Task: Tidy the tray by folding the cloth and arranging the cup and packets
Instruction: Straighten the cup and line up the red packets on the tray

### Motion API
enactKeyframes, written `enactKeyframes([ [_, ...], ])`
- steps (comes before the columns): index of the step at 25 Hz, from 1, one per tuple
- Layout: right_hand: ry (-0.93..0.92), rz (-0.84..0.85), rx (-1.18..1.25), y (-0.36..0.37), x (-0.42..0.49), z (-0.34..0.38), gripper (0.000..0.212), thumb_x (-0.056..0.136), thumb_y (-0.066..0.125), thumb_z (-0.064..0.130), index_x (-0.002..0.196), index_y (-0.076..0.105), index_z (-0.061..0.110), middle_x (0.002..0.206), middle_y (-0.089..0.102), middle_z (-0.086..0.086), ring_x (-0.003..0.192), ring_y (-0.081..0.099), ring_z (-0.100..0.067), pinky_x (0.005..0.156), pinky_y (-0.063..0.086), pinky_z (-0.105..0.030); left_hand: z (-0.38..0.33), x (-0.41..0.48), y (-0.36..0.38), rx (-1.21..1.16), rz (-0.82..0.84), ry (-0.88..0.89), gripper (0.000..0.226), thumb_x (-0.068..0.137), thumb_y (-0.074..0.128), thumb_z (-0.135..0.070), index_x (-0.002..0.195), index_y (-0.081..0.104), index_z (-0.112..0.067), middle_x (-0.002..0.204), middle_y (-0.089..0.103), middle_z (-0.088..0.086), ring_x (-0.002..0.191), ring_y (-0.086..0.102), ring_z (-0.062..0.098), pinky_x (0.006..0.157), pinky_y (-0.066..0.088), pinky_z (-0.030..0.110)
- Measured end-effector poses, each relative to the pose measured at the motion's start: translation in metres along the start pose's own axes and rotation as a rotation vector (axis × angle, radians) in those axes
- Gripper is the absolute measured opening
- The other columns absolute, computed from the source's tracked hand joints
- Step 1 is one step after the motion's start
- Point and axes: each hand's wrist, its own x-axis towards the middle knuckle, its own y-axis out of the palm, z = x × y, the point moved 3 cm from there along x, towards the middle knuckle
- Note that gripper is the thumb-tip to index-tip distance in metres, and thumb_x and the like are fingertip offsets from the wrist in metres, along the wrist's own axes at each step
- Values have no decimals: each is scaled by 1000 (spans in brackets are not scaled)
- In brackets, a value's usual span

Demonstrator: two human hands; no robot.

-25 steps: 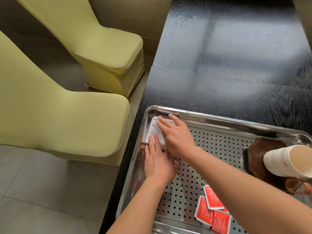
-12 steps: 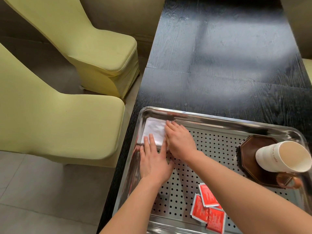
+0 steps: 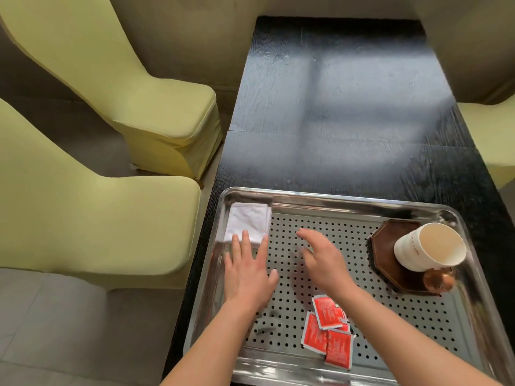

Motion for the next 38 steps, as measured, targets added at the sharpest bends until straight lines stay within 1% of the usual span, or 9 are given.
enactKeyframes([
  [7, 215, -65, 141, -54, -84, -53, 38, 97, 60, 17, 135, 60, 17, 131, 65, 3, 119, 58, -10, 103, 45, -31, -39, -42, -6, -78, 72, 24, 71, 94, 46, -44, 155, 9, -34, 166, 3, 10, 152, -6, 29, 122, 11, 49],
  [12, 382, -144, 235, -91, -132, -101, 34, 97, 60, 23, 131, 63, 22, 113, 70, 10, 105, 62, -8, 95, 51, -32, -91, -59, -1, -249, 85, 65, 61, 94, 53, -39, 150, 32, -27, 148, 41, 3, 139, 31, 21, 112, 33, 40],
  [16, 488, -256, 273, -119, -152, -138, 19, 95, 62, 30, 114, 66, 26, 97, 67, 15, 91, 64, -6, 70, 52, -19, -144, -66, 4, -467, 104, 50, 55, 92, 56, -28, 145, 44, -23, 141, 52, 2, 129, 46, 17, 106, 39, 36],
  [20, 613, -391, 312, -140, -153, -157, 20, 88, 69, 41, 95, 57, 26, 90, 64, 7, 86, 64, -13, 68, 53, -30, -182, -62, 10, -601, 167, -6, 54, 93, 55, -24, 146, 44, -20, 144, 53, 3, 126, 52, 17, 106, 44, 39],
  [25, 560, -396, 240, -148, -132, -155, 34, 83, 71, 53, 101, 54, 29, 98, 56, 12, 90, 57, -10, 74, 49, -30, -224, -39, 20, -935, 311, -249, 67, 92, 56, -19, 153, 29, -19, 146, 49, 8, 121, 54, 23, 101, 46, 42],
  [28, 553, -387, 164, -148, -115, -154, 29, 85, 69, 51, 90, 61, 24, 91, 62, 8, 86, 59, -14, 73, 49, -33, -244, -29, 31, -1242, 425, -474, 67, 91, 57, -17, 152, 29, -14, 124, 58, 10, 102, 59, 22, 94, 50, 40],
  [30, 544, -384, 119, -149, -108, -154, 26, 88, 67, 46, 82, 61, 22, 85, 63, 6, 81, 58, -17, 66, 40, -31, -253, -25, 38, -1350, 457, -536, 64, 90, 56, -13, 149, 33, -9, 100, 57, 5, 91, 55, 18, 80, 50, 32],
  [32, 514, -387, 102, -150, -105, -153, 26, 90, 65, 41, 77, 59, 20, 82, 61, 4, 78, 57, -17, 63, 36, -30, -258, -23, 42, -1397, 469, -556, 62, 88, 55, -10, 147, 36, -5, 92, 52, 5, 85, 50, 20, 67, 45, 31],
  [38, 459, -405, 161, -152, -110, -158, 34, 84, 68, 55, 85, 62, 21, 86, 61, 8, 79, 58, -11, 65, 44, -28, -260, -8, 45, -1436, 428, -593, 42, 87, 58, -8, 128, 52, -4, 109, 58, 11, 104, 63, 27, 86, 57, 38],
])
